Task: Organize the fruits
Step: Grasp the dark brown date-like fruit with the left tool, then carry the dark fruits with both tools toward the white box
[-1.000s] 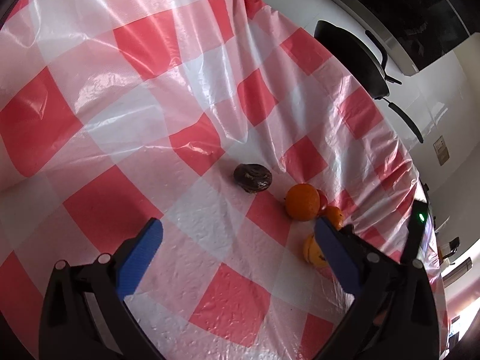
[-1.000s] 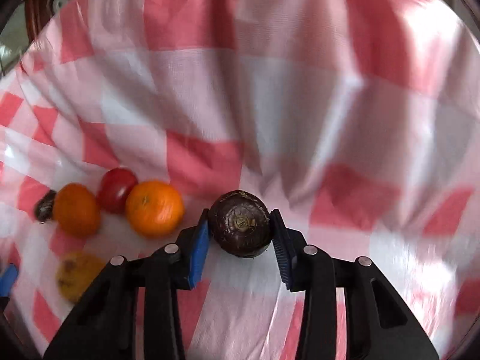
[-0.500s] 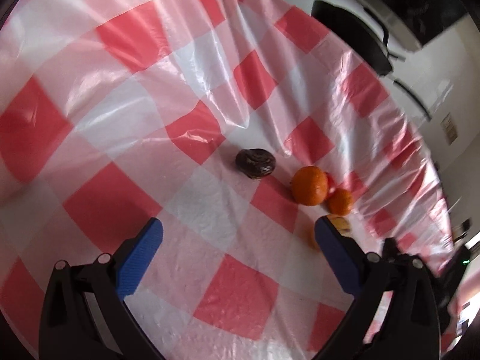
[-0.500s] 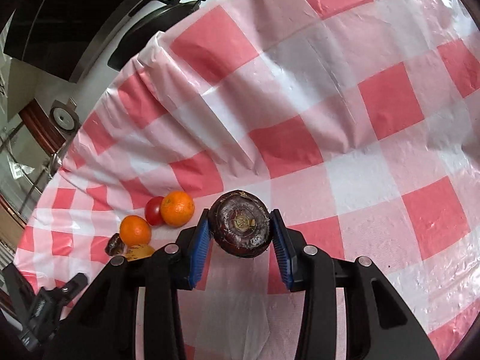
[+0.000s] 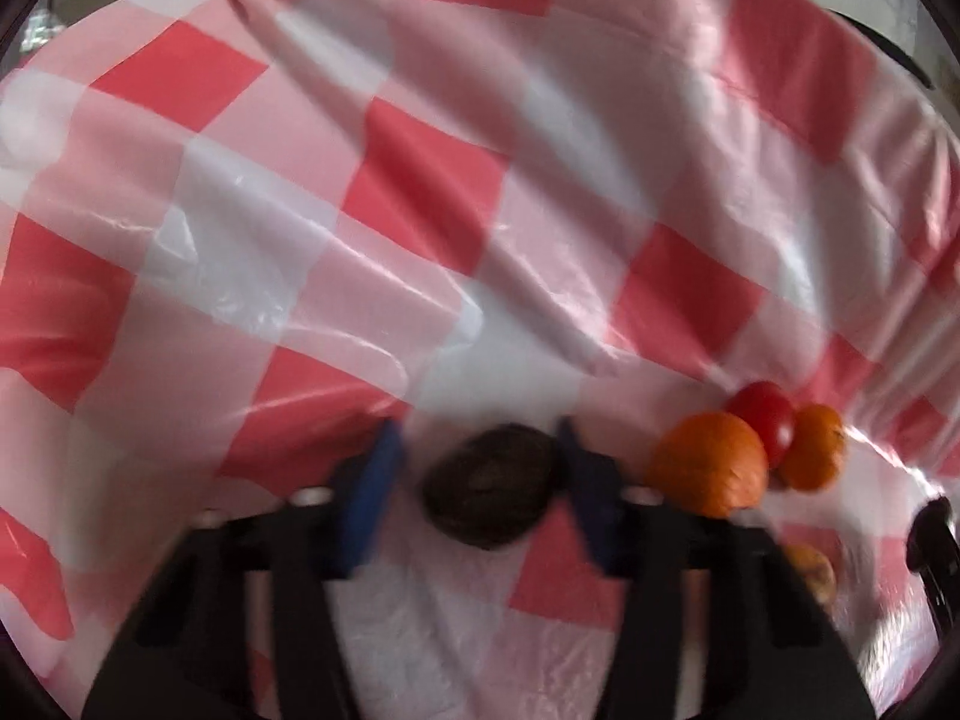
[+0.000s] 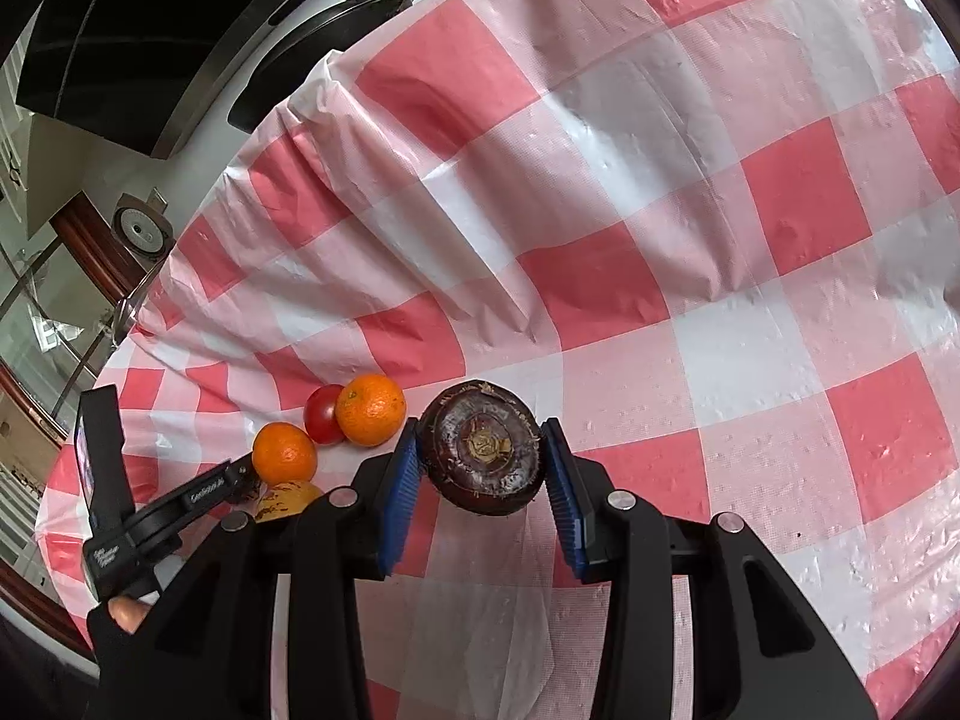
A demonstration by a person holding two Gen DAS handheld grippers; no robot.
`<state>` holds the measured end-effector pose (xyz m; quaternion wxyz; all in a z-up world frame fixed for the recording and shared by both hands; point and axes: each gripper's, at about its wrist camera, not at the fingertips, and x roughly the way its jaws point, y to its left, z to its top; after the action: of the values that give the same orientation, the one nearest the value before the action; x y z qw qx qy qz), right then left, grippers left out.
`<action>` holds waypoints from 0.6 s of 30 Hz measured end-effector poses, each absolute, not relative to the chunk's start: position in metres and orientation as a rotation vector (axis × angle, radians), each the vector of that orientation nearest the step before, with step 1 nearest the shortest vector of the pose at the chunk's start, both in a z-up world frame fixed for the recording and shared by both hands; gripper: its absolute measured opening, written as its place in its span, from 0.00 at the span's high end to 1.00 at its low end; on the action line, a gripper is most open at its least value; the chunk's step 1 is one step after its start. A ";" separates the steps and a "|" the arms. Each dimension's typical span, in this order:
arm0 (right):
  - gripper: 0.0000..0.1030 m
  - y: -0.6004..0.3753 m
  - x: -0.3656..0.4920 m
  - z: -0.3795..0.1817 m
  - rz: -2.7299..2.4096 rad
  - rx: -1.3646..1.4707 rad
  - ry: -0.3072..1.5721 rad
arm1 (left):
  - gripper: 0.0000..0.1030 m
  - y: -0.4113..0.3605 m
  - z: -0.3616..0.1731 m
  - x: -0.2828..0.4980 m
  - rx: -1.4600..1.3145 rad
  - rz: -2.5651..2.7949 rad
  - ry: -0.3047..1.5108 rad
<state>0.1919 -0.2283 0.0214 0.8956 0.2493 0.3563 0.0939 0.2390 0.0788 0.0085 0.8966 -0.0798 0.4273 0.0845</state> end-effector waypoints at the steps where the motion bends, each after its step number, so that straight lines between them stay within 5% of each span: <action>1: 0.61 -0.228 0.192 0.021 0.193 0.517 0.738 | 0.60 0.079 0.009 0.231 -0.167 0.162 0.883; 13: 0.61 -0.228 0.190 0.022 0.191 0.519 0.733 | 0.61 0.084 0.027 0.059 -0.245 0.089 0.721; 18: 0.61 -0.229 0.191 0.022 0.191 0.521 0.734 | 0.61 0.087 0.031 0.048 -0.280 0.067 0.655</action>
<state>0.1907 -0.2287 0.0217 0.8961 0.2514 0.3540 0.0922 0.0479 0.0870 0.0313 0.9367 -0.1369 0.3207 0.0330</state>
